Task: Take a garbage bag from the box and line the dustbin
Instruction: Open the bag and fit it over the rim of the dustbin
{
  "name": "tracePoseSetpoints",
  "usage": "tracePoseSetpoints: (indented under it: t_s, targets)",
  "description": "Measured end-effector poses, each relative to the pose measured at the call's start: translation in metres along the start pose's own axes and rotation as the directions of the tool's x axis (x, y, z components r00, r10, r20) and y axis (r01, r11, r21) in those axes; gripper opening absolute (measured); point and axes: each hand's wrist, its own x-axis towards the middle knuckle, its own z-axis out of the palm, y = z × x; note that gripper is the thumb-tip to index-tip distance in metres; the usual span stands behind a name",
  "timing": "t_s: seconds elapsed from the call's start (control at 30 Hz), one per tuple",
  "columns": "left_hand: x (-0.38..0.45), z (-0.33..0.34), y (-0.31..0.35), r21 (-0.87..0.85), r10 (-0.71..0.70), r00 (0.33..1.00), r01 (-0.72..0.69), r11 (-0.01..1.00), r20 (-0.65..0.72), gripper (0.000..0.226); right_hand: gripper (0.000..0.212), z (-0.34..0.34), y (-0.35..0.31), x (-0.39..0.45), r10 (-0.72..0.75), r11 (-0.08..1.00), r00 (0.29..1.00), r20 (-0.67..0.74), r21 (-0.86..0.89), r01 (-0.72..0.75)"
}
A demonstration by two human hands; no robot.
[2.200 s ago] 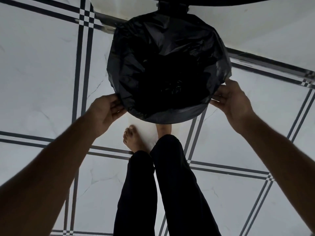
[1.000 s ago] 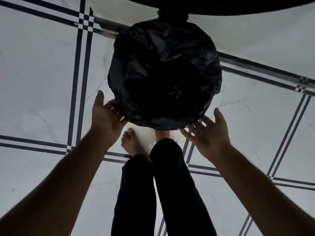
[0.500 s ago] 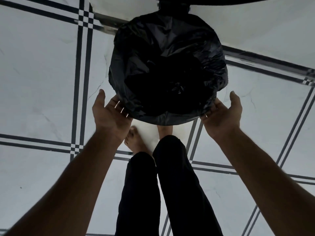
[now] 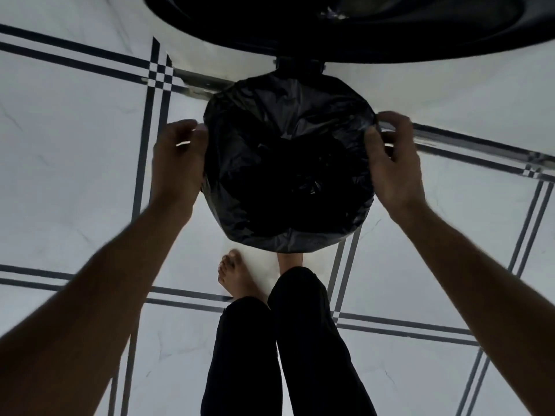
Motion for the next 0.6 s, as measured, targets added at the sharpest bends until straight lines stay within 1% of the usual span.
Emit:
tracePoseSetpoints:
  t_s: [0.03,0.07,0.1,0.13,0.17,0.2,0.23,0.27,0.3,0.33,0.37,0.4,0.47,0.5,0.53,0.57,0.6]
  targets:
    - [0.004,0.001,0.009,0.021,0.011,0.998,-0.012,1.000,0.055,0.036,0.022,0.001,-0.003,0.010,-0.010,1.000,0.999,0.047,-0.017,0.011]
    - [0.011,0.006,0.018,0.066,0.009,0.994,-0.016,0.998,0.109,0.035,0.018,0.002,-0.004,0.020,0.004,1.000,0.999,0.048,-0.005,-0.004]
    - [0.014,0.009,0.027,0.078,-0.005,0.984,-0.009,0.997,0.177,0.035,0.013,0.001,-0.003,0.031,0.061,0.996,0.998,0.034,0.058,-0.063]
    - [0.017,0.010,0.033,0.093,-0.011,0.980,-0.008,0.996,0.198,0.035,0.011,-0.002,-0.002,0.039,0.142,0.975,0.988,0.060,0.165,-0.150]
    - [0.022,0.011,0.036,0.079,-0.032,0.979,0.016,0.997,0.204,0.038,0.014,-0.005,-0.002,0.045,0.199,0.933,0.972,0.126,0.280,-0.228]
    - [0.027,0.009,0.037,0.066,-0.074,0.975,0.061,0.996,0.208,0.043,0.020,-0.007,-0.004,0.049,0.222,0.886,0.953,0.207,0.364,-0.286]
    - [0.032,0.008,0.038,0.053,-0.145,0.963,0.137,0.989,0.226,0.046,0.024,-0.009,-0.005,0.052,0.229,0.858,0.936,0.266,0.400,-0.324]
    - [0.035,0.007,0.041,0.046,-0.197,0.951,0.192,0.980,0.236,0.046,0.026,-0.010,-0.007,0.054,0.240,0.856,0.926,0.293,0.387,-0.344]
    - [0.038,0.009,0.043,0.034,-0.220,0.948,0.219,0.975,0.229,0.048,0.024,-0.010,-0.009,0.057,0.263,0.870,0.923,0.282,0.343,-0.353]
    - [0.037,0.012,0.044,0.066,-0.234,0.948,0.224,0.972,0.217,0.049,0.020,-0.009,-0.011,0.059,0.292,0.893,0.927,0.233,0.282,-0.352]
    - [0.037,0.016,0.043,0.105,-0.225,0.955,0.207,0.973,0.192,0.049,0.015,-0.008,-0.013,0.062,0.304,0.918,0.940,0.152,0.217,-0.332]
    - [0.037,0.018,0.044,0.134,-0.195,0.966,0.174,0.976,0.169,0.044,0.017,-0.007,-0.014,0.066,0.283,0.948,0.958,0.053,0.135,-0.288]
    - [0.040,0.021,0.042,0.137,-0.088,0.981,0.064,0.988,0.175,0.034,0.027,0.000,-0.022,0.068,0.149,0.987,0.983,-0.110,-0.050,-0.155]
    - [0.040,0.021,0.043,0.135,-0.007,0.986,-0.015,0.991,0.164,0.030,0.030,0.005,-0.031,0.065,0.070,0.990,0.988,-0.136,-0.114,-0.085]
    - [0.038,0.020,0.043,0.140,0.045,0.988,-0.066,0.988,0.148,0.024,0.030,0.012,-0.040,0.061,-0.003,0.987,0.994,-0.110,-0.159,-0.015]
    - [0.034,0.021,0.044,0.154,0.073,0.983,-0.099,0.983,0.167,0.020,0.029,0.019,-0.047,0.059,-0.067,0.979,0.997,-0.042,-0.195,0.058]
    - [0.039,0.023,0.043,0.138,0.099,0.977,-0.126,0.982,0.190,0.022,0.029,0.026,-0.052,0.058,-0.120,0.963,0.992,0.045,-0.236,0.127]
